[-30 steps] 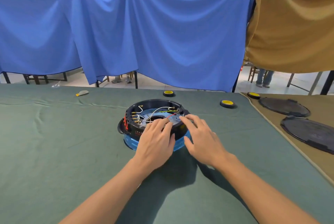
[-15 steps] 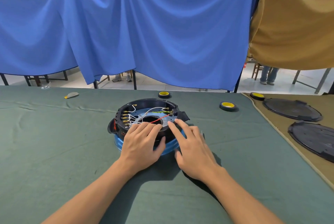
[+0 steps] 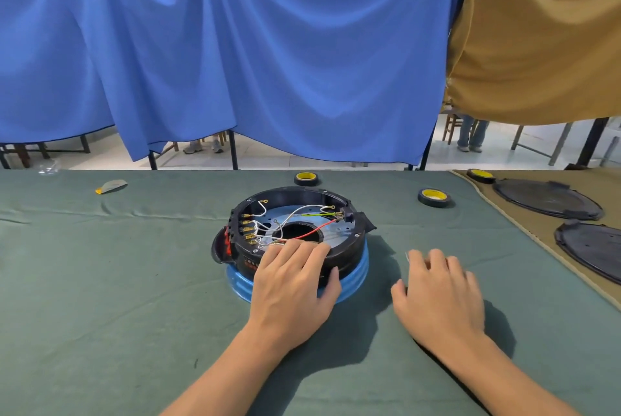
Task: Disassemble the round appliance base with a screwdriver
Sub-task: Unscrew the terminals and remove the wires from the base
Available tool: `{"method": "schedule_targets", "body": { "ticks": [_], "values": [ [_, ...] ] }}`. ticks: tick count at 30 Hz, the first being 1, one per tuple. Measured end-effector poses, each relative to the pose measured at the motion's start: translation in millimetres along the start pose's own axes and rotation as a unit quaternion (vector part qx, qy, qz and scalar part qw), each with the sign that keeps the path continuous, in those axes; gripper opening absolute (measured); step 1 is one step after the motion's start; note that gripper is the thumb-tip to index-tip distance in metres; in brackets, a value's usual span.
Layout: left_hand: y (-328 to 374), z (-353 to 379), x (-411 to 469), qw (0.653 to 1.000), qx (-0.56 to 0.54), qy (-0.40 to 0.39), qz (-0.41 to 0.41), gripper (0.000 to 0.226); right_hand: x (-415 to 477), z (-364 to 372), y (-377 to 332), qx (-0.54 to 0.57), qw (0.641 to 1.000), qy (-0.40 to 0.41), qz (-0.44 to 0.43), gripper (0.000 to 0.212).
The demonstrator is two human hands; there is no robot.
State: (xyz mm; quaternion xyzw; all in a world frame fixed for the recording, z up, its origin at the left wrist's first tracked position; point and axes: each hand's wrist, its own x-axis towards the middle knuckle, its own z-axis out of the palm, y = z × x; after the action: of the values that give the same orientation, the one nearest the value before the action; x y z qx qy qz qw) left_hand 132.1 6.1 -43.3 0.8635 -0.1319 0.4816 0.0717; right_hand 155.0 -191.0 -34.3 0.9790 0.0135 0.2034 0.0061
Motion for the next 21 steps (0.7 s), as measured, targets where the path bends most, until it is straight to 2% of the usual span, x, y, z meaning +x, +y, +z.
{"method": "schedule_targets", "body": {
  "ticks": [2,4,6,8,10,12,15,21],
  "values": [
    [0,-2,-1,1.0,-0.008,-0.011,0.001,0.02,-1,2,1,-0.001,1.0,-0.025,0.005,0.017],
    [0,-4,0,1.0,-0.014,-0.026,-0.006,0.019,0,2,1,0.019,1.0,0.003,0.006,0.015],
    [0,-5,0,0.999,-0.016,-0.038,-0.014,0.019,2,3,2,0.132,0.988,0.075,-0.004,0.014],
    [0,-6,0,0.999,-0.02,-0.044,-0.017,0.019,3,4,1,0.218,0.96,0.17,-0.036,0.016],
    [1,-7,1,0.998,-0.024,-0.048,-0.019,0.019,3,5,-5,0.273,0.938,0.2,-0.072,0.019],
    [1,-8,1,0.999,-0.027,-0.041,-0.021,0.019,1,8,-12,0.343,0.921,0.169,-0.074,0.018],
    [-2,-9,0,0.999,-0.036,-0.004,-0.026,0.021,0,12,-17,0.386,0.914,0.104,-0.073,0.015],
    [-1,-11,1,0.997,-0.042,0.051,-0.038,0.025,2,7,-14,0.413,0.903,0.108,-0.052,0.006]
  ]
}}
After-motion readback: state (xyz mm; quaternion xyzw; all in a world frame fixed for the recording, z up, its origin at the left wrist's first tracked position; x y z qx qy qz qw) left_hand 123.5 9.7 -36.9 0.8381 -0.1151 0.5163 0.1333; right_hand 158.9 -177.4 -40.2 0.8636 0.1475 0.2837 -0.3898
